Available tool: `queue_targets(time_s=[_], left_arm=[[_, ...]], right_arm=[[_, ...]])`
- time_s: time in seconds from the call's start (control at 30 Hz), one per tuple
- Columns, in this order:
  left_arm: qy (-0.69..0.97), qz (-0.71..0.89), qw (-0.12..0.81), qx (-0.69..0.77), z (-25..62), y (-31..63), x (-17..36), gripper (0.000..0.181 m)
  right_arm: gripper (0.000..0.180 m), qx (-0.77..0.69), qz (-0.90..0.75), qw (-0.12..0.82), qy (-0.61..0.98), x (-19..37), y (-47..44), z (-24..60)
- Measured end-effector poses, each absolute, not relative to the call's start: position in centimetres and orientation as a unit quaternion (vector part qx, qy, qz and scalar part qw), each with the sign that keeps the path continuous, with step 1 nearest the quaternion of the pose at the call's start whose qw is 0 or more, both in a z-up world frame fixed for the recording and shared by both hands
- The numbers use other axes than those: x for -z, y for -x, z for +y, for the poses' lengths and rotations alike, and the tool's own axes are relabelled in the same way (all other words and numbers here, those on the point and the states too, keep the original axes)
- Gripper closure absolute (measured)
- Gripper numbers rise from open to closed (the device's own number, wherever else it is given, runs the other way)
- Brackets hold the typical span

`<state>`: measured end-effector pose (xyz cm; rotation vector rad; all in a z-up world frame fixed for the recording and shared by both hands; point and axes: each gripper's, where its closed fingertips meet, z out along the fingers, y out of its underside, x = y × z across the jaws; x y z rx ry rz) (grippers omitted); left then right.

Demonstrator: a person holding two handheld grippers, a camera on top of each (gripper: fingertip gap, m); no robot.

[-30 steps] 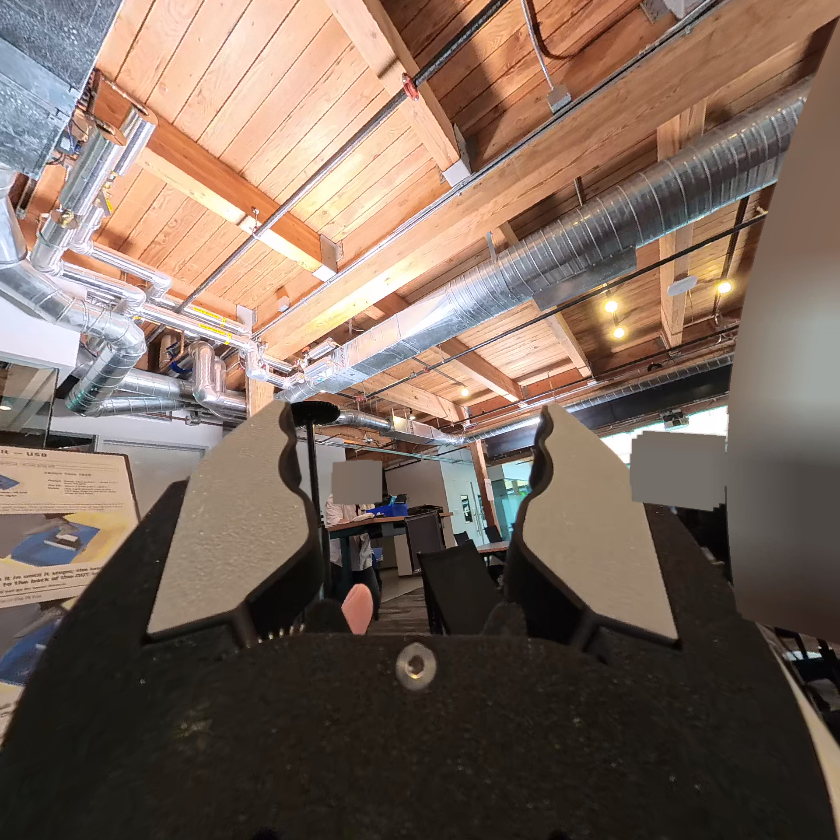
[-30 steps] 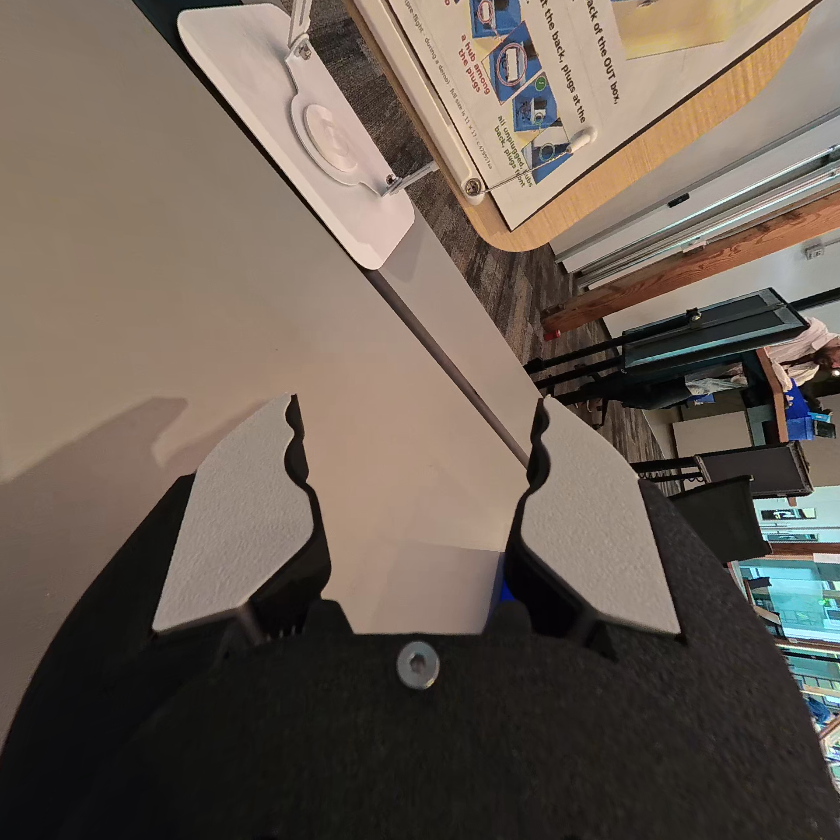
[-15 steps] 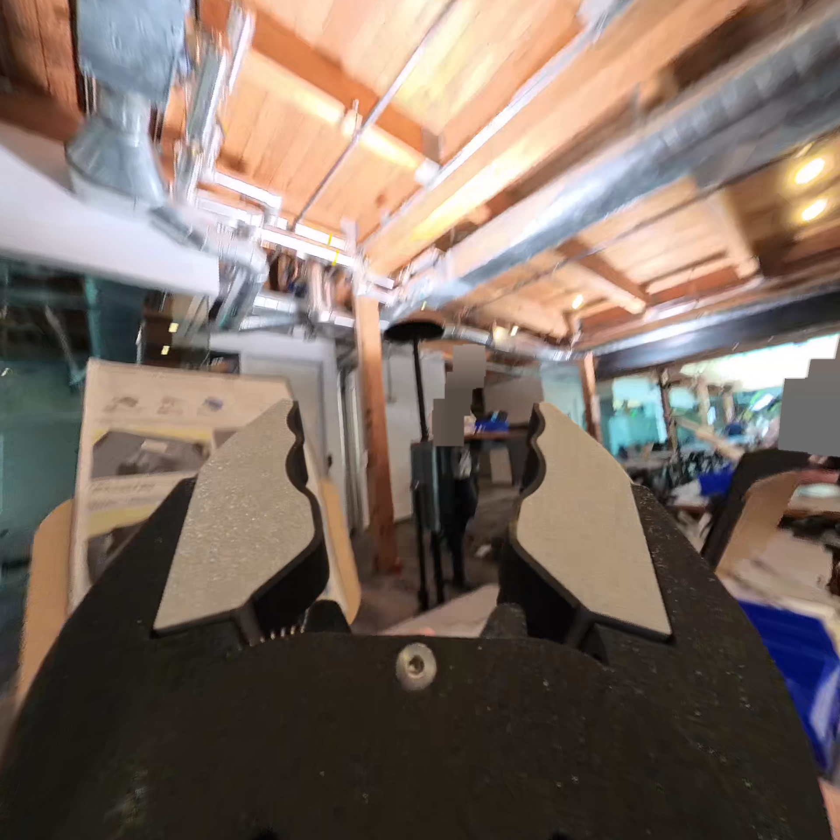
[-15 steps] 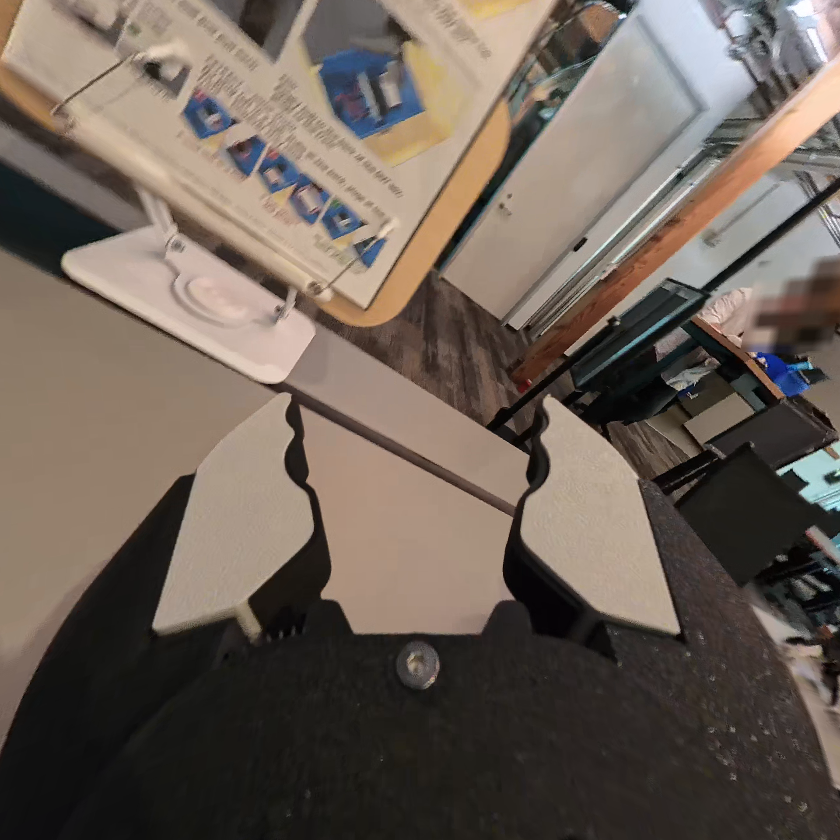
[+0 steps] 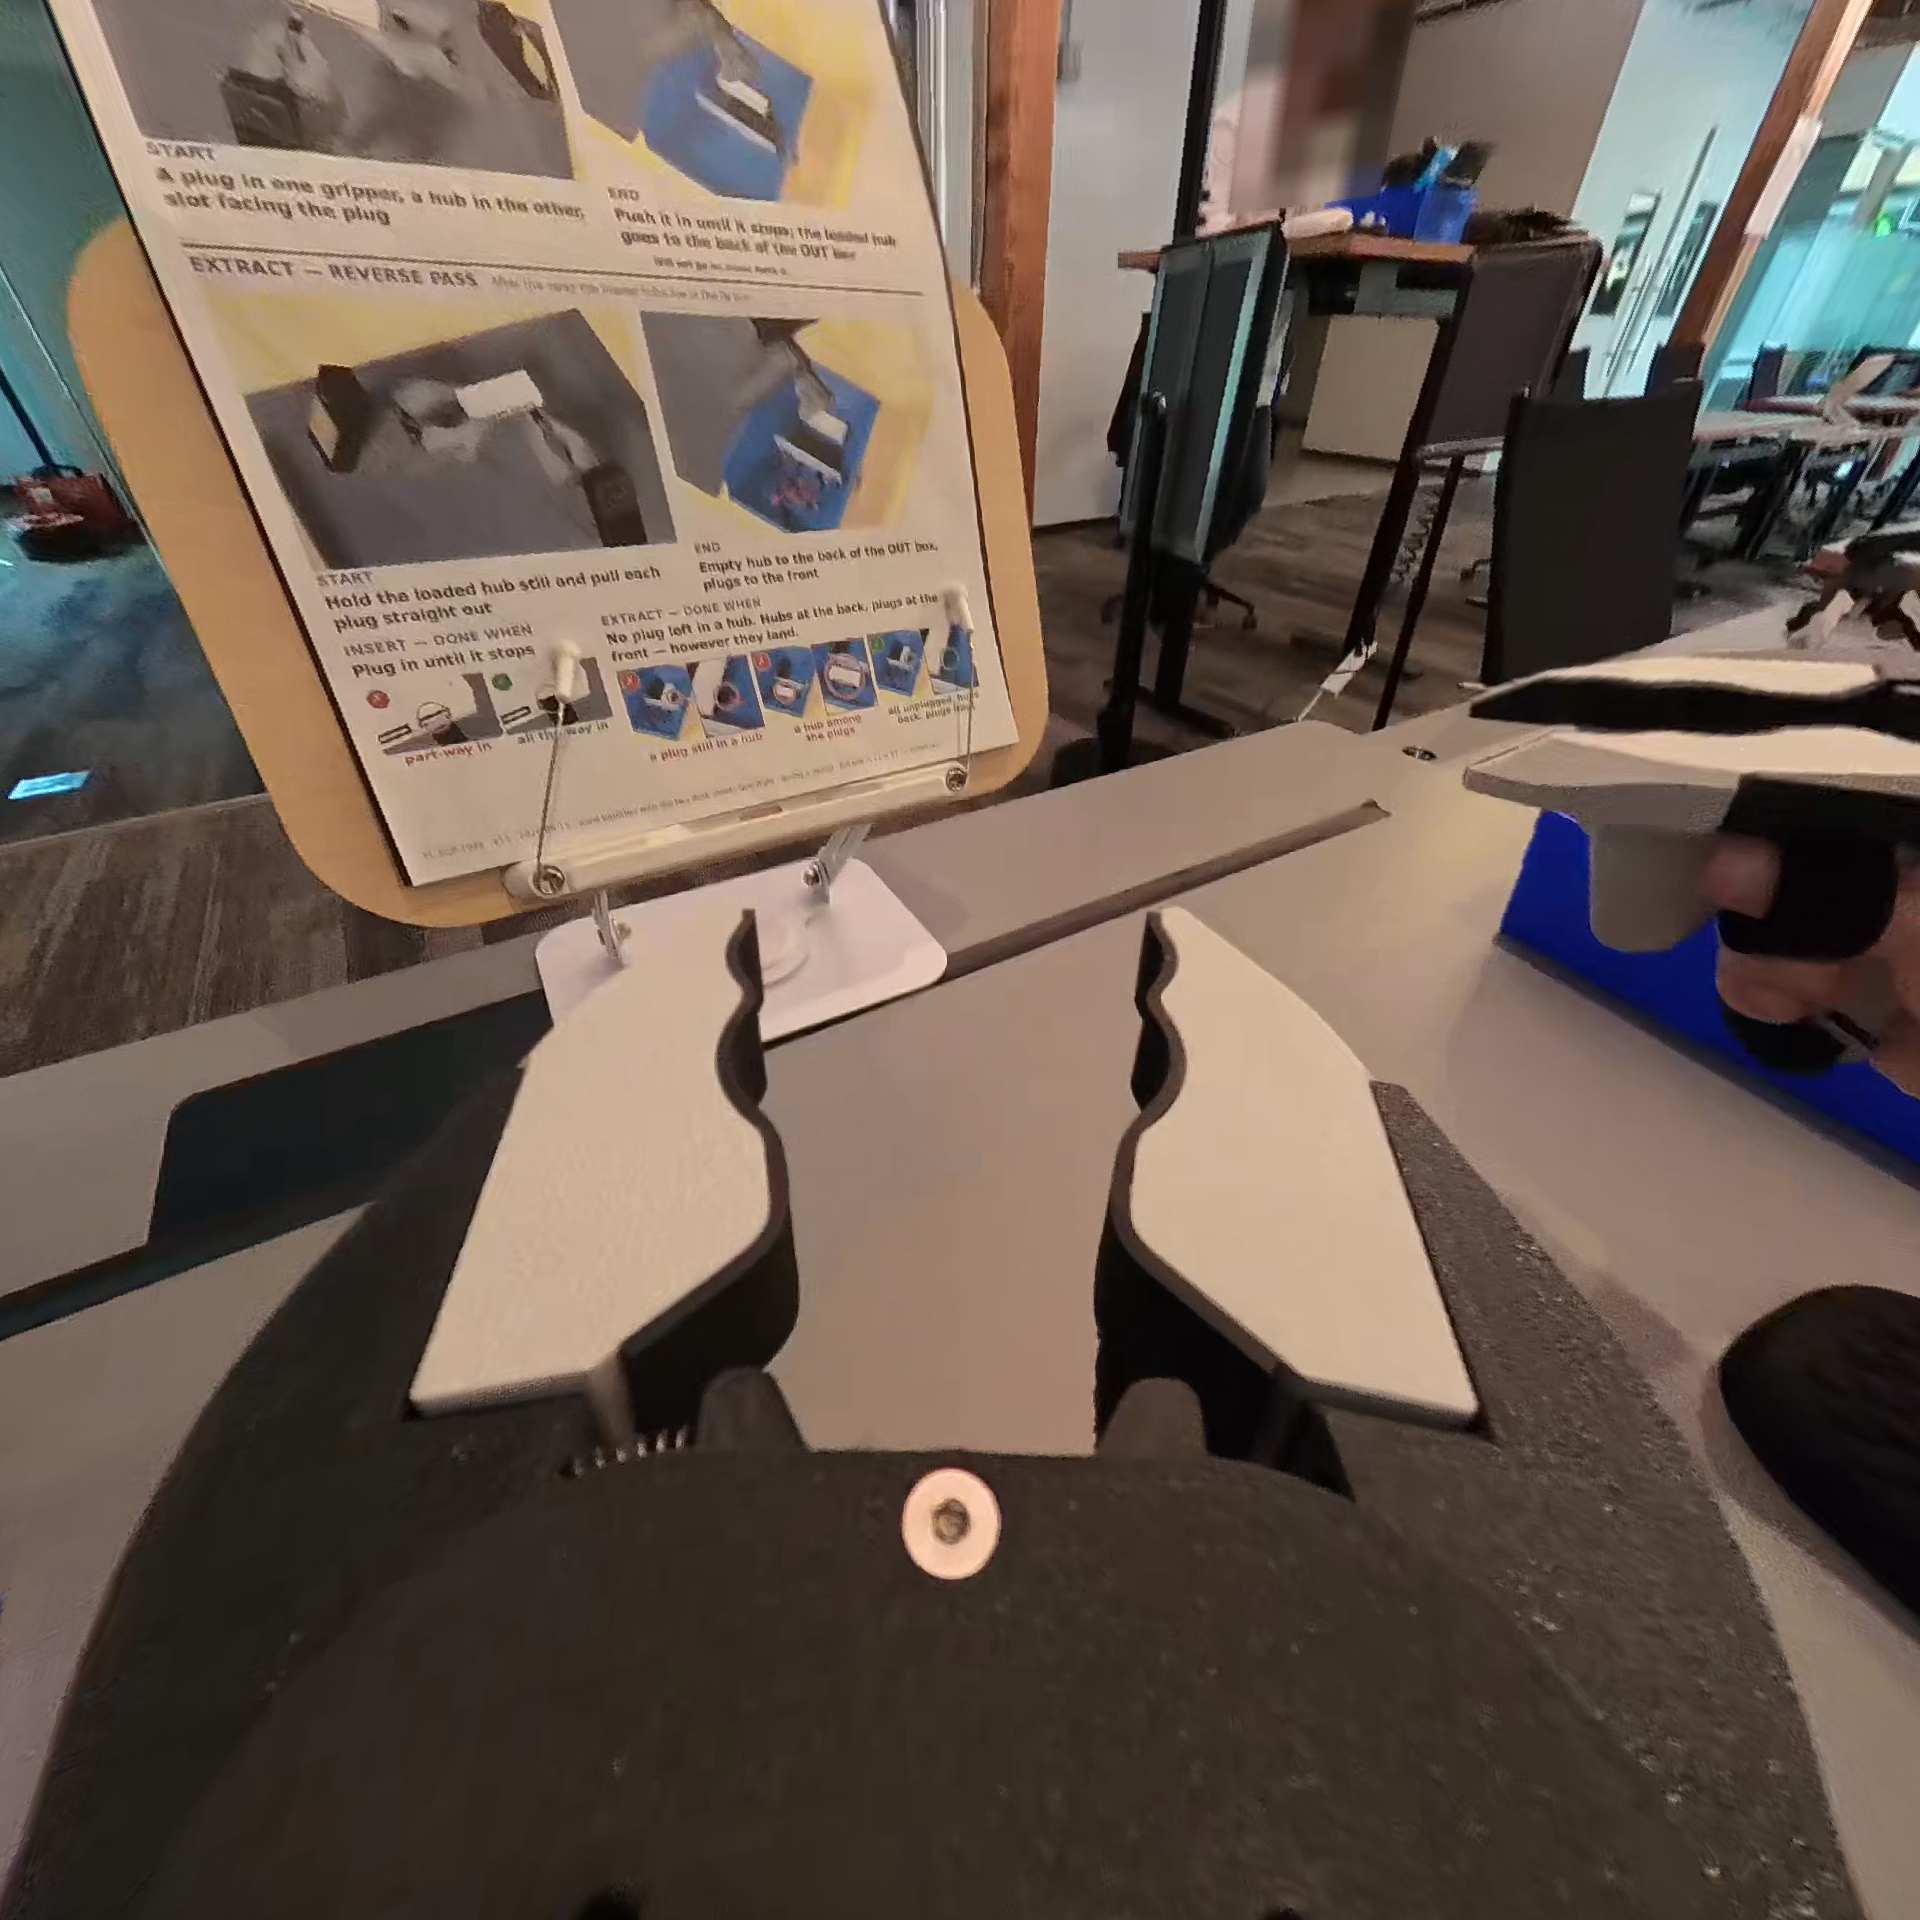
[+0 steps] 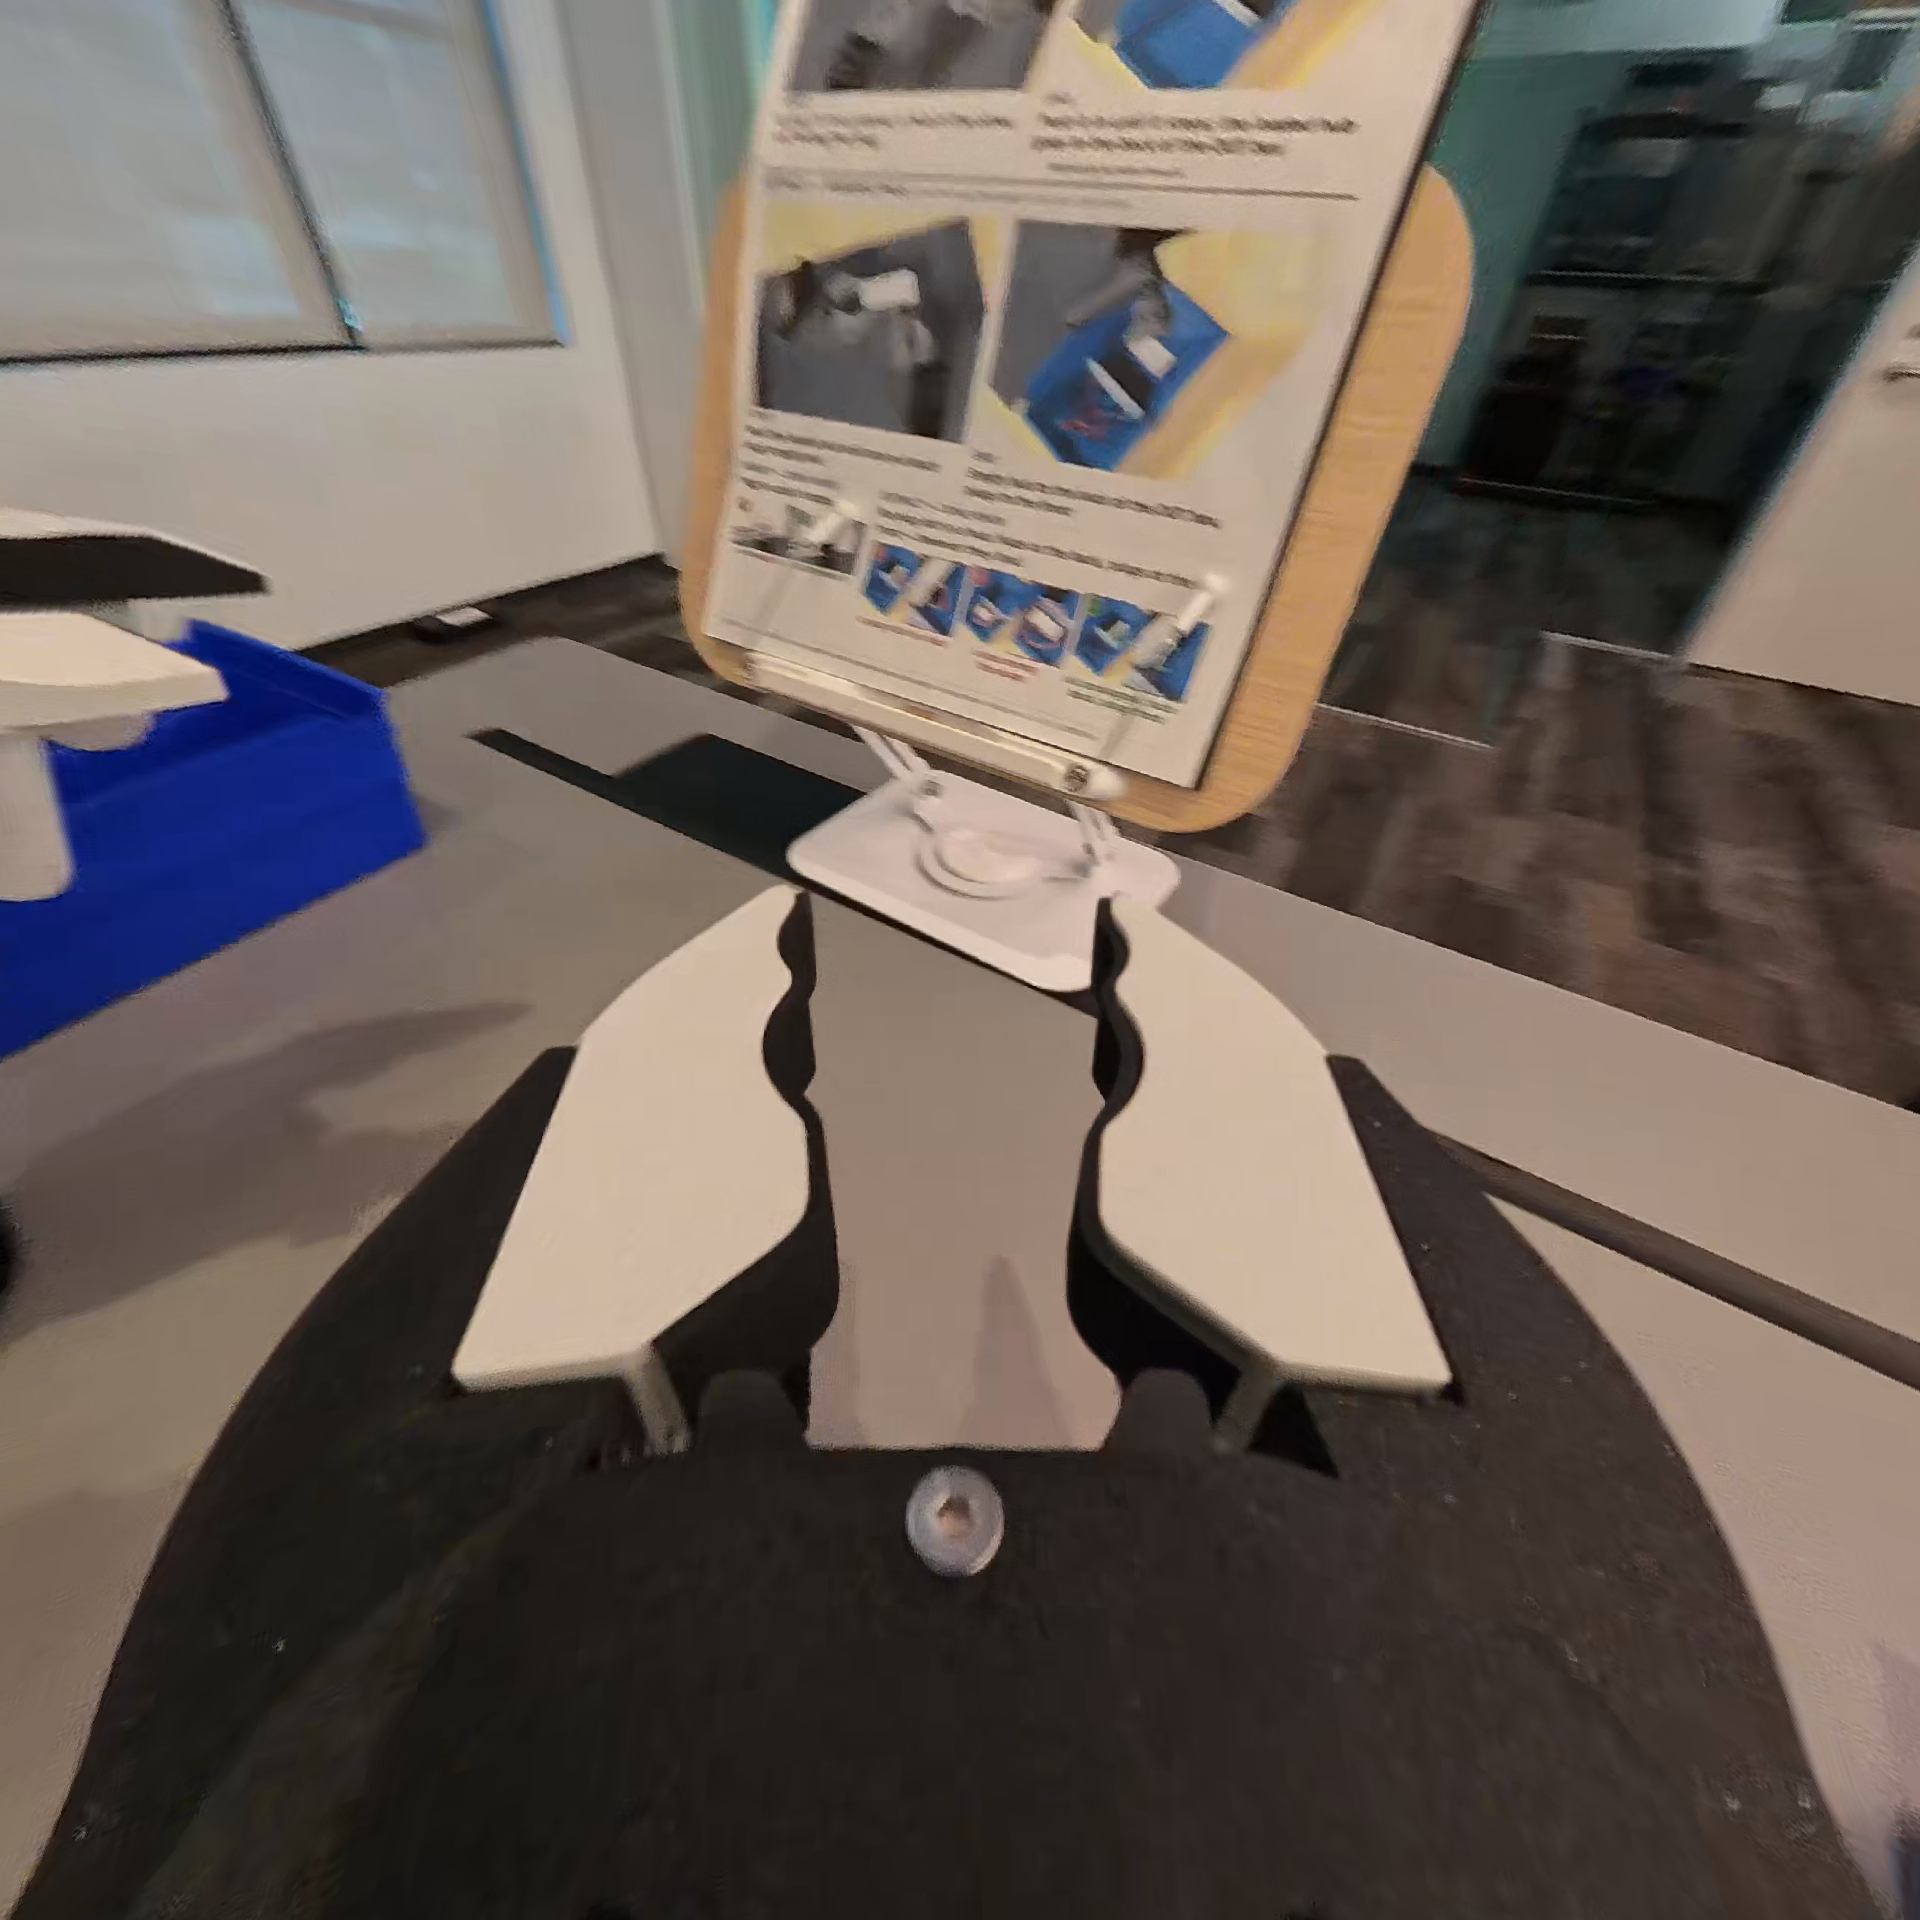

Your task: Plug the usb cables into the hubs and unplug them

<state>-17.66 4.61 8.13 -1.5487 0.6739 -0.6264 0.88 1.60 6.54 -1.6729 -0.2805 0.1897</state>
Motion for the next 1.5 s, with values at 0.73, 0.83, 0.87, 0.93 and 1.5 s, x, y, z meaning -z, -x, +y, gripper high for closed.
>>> queue_targets(time_s=[0.73,0.83,0.87,0.93,1.5], left_arm=[[0.774,0.528,0.349,-0.009,7.4,50.7,2.3,0.123],[0.776,0.555,0.300,-0.013,8.5,51.4,4.7,0.117],[0.773,0.567,0.283,-0.028,9.0,51.9,5.6,0.117],[0.772,0.585,0.247,-0.043,9.9,52.6,7.4,0.118],[0.765,0.628,0.134,0.049,11.2,51.6,12.7,0.142]], right_arm=[[0.135,-0.141,-0.289,0.616,0.719,-7.3,4.4,-1.4],[0.135,-0.147,-0.300,0.597,0.729,-6.0,4.9,-1.0],[0.136,-0.150,-0.300,0.593,0.733,-5.6,5.1,-0.8],[0.136,-0.153,-0.303,0.583,0.739,-5.0,5.3,-0.4],[0.137,-0.147,-0.317,0.542,0.765,-1.7,5.9,0.8]])
